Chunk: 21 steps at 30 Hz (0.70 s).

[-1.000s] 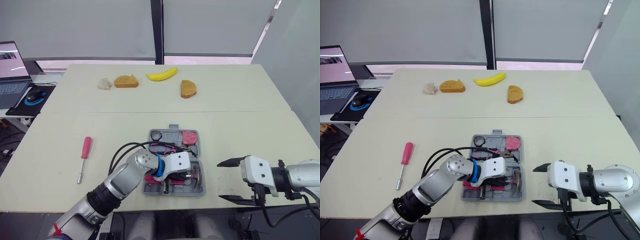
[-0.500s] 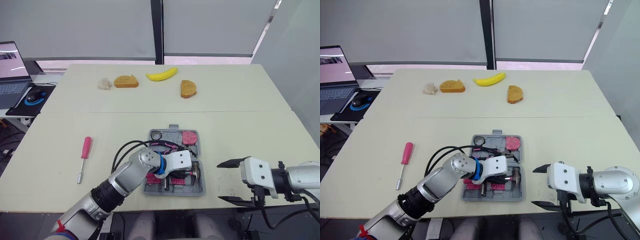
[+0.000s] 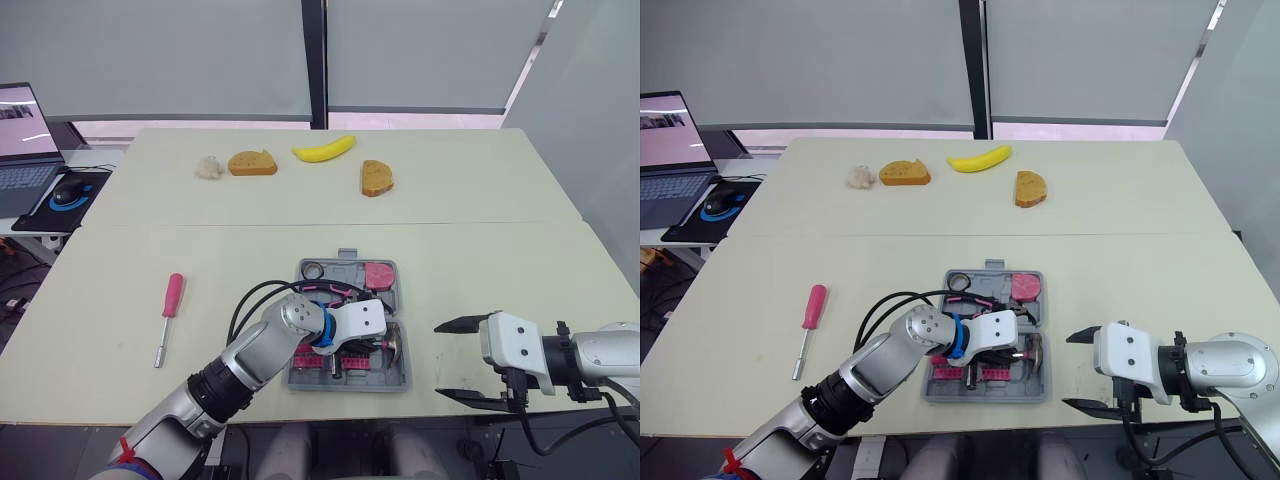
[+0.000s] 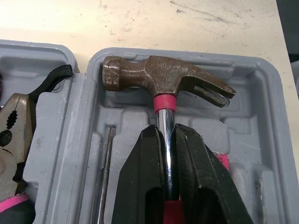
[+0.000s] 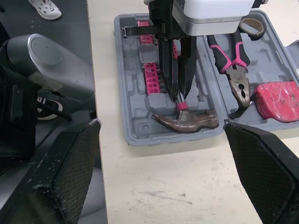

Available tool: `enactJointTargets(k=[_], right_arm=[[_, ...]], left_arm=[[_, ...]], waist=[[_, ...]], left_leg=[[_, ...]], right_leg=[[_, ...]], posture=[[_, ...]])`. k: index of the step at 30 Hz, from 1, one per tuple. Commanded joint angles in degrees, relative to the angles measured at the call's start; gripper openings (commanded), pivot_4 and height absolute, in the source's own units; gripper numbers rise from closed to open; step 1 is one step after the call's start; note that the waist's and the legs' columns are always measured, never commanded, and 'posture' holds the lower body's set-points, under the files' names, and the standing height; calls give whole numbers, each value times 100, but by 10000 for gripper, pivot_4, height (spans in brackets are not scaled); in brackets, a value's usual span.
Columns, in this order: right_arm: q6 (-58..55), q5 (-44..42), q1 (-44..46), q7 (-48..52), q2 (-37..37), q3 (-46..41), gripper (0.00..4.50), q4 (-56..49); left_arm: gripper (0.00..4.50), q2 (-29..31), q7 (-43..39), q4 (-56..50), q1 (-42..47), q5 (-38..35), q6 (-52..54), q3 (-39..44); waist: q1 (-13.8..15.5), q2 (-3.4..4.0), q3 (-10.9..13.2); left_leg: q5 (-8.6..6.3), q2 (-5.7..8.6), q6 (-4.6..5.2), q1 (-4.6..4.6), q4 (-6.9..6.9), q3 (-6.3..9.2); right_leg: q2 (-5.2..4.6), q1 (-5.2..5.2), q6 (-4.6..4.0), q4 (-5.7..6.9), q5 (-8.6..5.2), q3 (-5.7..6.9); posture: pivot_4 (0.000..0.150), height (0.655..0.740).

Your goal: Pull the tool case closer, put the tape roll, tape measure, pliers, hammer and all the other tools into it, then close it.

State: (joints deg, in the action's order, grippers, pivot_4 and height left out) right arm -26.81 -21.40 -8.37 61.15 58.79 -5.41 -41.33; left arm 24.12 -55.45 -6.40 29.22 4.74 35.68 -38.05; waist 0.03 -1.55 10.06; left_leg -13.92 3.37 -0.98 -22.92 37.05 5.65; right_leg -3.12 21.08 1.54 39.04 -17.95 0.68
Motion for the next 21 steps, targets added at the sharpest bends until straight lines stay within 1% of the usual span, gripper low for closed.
enactJointTargets(k=[1, 8, 10, 12, 15, 17, 20, 21], right_arm=[[-4, 1, 40, -33, 52, -7, 45000, -129], [1, 29, 39, -62, 46, 21, 45000, -107], [1, 33, 54, -68, 43, 33, 45000, -102], [6, 37, 63, -73, 42, 42, 45000, -95], [33, 59, 84, -66, 42, 54, 45000, -53], [49, 76, 101, -58, 42, 62, 45000, -27], [70, 92, 113, -50, 40, 65, 45000, -3], [68, 97, 120, -51, 37, 71, 45000, -3]], left_arm=[[10127, 23, -17, -230, 56, -11, 18, 101], [31849, 46, -8, -639, 108, -227, 314, 452], [38830, 127, -87, -743, 163, -352, 323, 644], [44327, 257, -221, -769, 166, -524, 21, 872], [44327, 448, -524, -650, 31, -921, -668, 1259], [44327, 593, -795, -568, -64, -1182, -865, 1406], [38365, 787, -1152, -466, -187, -1390, -1260, 1517], [35408, 866, -1232, -434, -227, -1379, -1390, 1511]], waist=[[-1, 0, 0], [-2, 0, 0], [-2, 0, 0], [-5, 0, 0], [-14, 2, -1], [-10, 2, -2], [-7, 2, -2], [-6, 2, -2]], left_leg=[[0, 0, 0, 0, 0, 0], [0, 0, 0, 0, 1, 0], [0, 0, 0, 0, 1, 0], [0, -1, -1, 0, 0, 1], [1, -3, -1, 2, 0, 0], [1, -3, -2, 2, 0, -1], [1, 0, -2, 2, 1, -1], [1, 0, -2, 1, 1, -1]], right_leg=[[0, 0, 0, 0, 0, 0], [0, 0, 0, 1, 0, 0], [0, 0, 0, 1, 0, 0], [0, 0, 0, 1, 0, 1], [1, 1, 0, 2, 0, 0], [0, 1, 0, 2, 0, 0], [-2, 0, -1, 0, 0, -1], [-2, 0, -1, 0, 0, -1]], posture=[[1500, 7400], [1500, 7400], [1500, 7400], [1500, 7400], [1500, 7400], [1500, 7400], [1500, 7400], [1500, 7400]])
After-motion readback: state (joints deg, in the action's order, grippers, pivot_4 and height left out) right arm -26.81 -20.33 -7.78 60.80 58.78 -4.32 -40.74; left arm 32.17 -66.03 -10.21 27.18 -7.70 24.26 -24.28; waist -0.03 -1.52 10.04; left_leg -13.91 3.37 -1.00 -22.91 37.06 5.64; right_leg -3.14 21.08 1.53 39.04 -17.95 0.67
